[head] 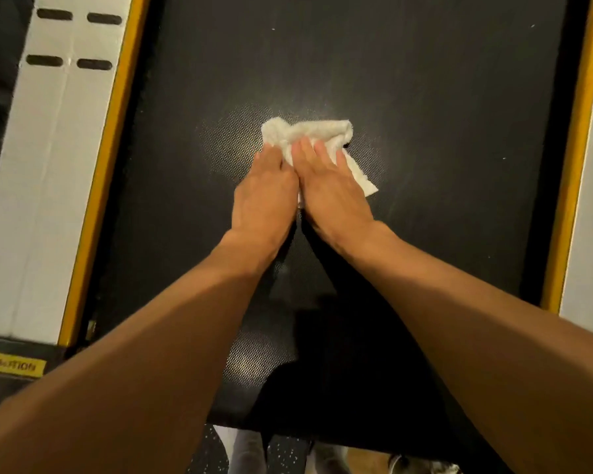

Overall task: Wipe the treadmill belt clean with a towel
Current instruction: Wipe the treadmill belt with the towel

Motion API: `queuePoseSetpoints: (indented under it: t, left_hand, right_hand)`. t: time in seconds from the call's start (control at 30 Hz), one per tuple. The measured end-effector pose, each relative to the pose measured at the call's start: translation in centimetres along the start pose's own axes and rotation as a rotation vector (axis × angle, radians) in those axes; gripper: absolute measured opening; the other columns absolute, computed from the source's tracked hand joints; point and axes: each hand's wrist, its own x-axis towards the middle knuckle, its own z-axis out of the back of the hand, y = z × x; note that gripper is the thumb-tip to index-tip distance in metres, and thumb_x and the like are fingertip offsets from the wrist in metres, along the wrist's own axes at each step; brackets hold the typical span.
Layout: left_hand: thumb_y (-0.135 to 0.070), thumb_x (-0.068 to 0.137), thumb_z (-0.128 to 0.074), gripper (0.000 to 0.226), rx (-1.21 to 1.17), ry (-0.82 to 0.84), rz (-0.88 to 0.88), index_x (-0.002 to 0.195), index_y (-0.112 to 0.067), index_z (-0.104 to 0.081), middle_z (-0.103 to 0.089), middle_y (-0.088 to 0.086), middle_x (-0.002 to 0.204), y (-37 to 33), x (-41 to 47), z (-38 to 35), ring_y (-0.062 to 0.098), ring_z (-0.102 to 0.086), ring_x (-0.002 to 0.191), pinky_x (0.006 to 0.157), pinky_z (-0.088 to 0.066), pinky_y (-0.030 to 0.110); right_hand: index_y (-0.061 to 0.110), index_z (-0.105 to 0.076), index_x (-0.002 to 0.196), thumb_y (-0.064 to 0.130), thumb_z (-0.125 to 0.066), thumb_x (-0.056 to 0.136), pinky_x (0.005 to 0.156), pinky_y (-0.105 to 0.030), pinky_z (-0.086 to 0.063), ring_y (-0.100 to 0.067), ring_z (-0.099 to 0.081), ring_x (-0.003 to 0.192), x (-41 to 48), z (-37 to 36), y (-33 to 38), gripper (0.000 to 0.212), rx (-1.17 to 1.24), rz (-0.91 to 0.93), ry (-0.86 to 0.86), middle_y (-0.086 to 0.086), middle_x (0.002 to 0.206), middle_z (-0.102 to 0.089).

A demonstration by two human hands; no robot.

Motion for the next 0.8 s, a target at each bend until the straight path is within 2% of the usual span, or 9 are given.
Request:
queuePoseSetpoints:
  t: [0.07, 0.1, 0.2, 0.33, 0.4, 0.5, 0.67, 0.73, 0.8]
  left_hand:
    - [-0.012, 0.096, -0.045, 0.026, 0.005, 0.019, 0.008, 0.117, 0.0, -0.055, -0.047, 0.014, 0.126, -0.4, 0.2, 0.2, 0.032, -0.051, 0.104, 0.078, -0.046, 0.04]
    - [-0.014, 0.095, -0.048, 0.022, 0.017, 0.019, 0.001, 0.109, 0.001, -0.057, -0.048, 0.012, 0.122, -0.5, 0.9, 0.4, 0.03, -0.051, 0.094, 0.071, -0.041, 0.037]
    - [-0.015, 0.095, -0.049, 0.02, -0.004, 0.009, -0.024, 0.105, -0.001, -0.058, -0.047, 0.007, 0.118, -1.6, 2.8, 0.3, 0.024, -0.045, 0.079, 0.066, -0.033, 0.034]
    - [-0.015, 0.094, -0.05, 0.024, 0.035, 0.061, -0.087, 0.113, -0.002, -0.055, -0.046, 0.013, 0.12, -4.3, 0.9, -0.5, 0.034, -0.054, 0.095, 0.066, -0.033, 0.035]
    - [-0.017, 0.094, -0.051, 0.022, 0.091, 0.066, -0.102, 0.109, -0.002, -0.056, -0.045, 0.01, 0.118, -4.6, 0.5, -0.3, 0.032, -0.054, 0.092, 0.064, -0.032, 0.035]
    - [-0.016, 0.094, -0.05, 0.019, 0.095, 0.059, -0.091, 0.101, 0.0, -0.057, -0.046, 0.01, 0.116, -5.4, 2.5, 0.1, 0.031, -0.053, 0.085, 0.063, -0.034, 0.036]
    - [-0.016, 0.095, -0.048, 0.026, 0.041, 0.102, -0.11, 0.118, -0.004, -0.053, -0.043, 0.009, 0.124, -8.5, 1.7, -0.6, 0.027, -0.051, 0.093, 0.071, -0.04, 0.037]
    - [-0.016, 0.096, -0.048, 0.025, 0.101, 0.123, -0.158, 0.118, -0.004, -0.053, -0.041, 0.008, 0.127, -8.5, 0.6, -1.0, 0.028, -0.051, 0.107, 0.075, -0.045, 0.037]
    - [-0.015, 0.095, -0.049, 0.021, 0.123, 0.124, -0.182, 0.111, -0.003, -0.056, -0.041, 0.008, 0.123, -8.4, 1.3, -1.0, 0.028, -0.052, 0.105, 0.069, -0.04, 0.036]
  right_hand:
    - [0.007, -0.012, 0.153, 0.008, -0.035, 0.096, 0.12, -0.046, -0.008, -0.027, -0.01, 0.149, -0.6, 0.4, -1.7, 0.062, -0.06, 0.056, 0.066, -0.009, 0.161, -0.014]
    - [0.007, -0.012, 0.153, 0.007, -0.035, 0.095, 0.12, -0.046, -0.008, -0.027, -0.01, 0.149, 0.1, 1.0, -2.5, 0.062, -0.066, 0.062, 0.06, -0.009, 0.161, -0.013]
    - [0.006, -0.011, 0.153, 0.004, -0.035, 0.095, 0.121, -0.044, -0.006, -0.027, -0.009, 0.149, 1.6, 1.5, -3.1, 0.063, -0.013, -0.004, 0.018, -0.008, 0.161, -0.014]
    - [0.007, -0.014, 0.153, 0.006, -0.038, 0.095, 0.12, -0.045, -0.005, -0.027, -0.012, 0.148, -1.6, 0.0, -3.8, 0.063, 0.035, -0.046, -0.015, -0.007, 0.16, -0.018]
    - [0.006, -0.011, 0.153, 0.001, -0.039, 0.093, 0.121, -0.043, -0.002, -0.027, -0.008, 0.149, -2.2, 0.9, -5.1, 0.067, 0.022, 0.008, 0.029, -0.008, 0.161, -0.013]
    - [0.005, -0.011, 0.153, -0.003, -0.039, 0.09, 0.121, -0.044, -0.003, -0.028, -0.007, 0.149, -0.4, 2.5, -6.8, 0.069, 0.047, -0.015, 0.028, -0.01, 0.161, -0.011]
    - [0.006, -0.026, 0.149, 0.002, -0.044, 0.093, 0.119, -0.044, -0.012, -0.027, -0.02, 0.146, -3.0, 1.4, -6.7, 0.059, 0.181, -0.097, -0.108, -0.008, 0.154, -0.032]
    - [0.009, -0.021, 0.152, 0.001, -0.044, 0.089, 0.121, -0.042, -0.008, -0.027, -0.016, 0.148, -4.9, 1.4, -7.8, 0.067, 0.175, -0.036, -0.049, -0.007, 0.158, -0.025]
    - [0.017, -0.018, 0.154, 0.007, -0.042, 0.089, 0.121, -0.044, -0.01, -0.031, -0.011, 0.148, -4.4, 2.3, -9.5, 0.069, 0.224, -0.037, 0.025, -0.005, 0.161, -0.018]
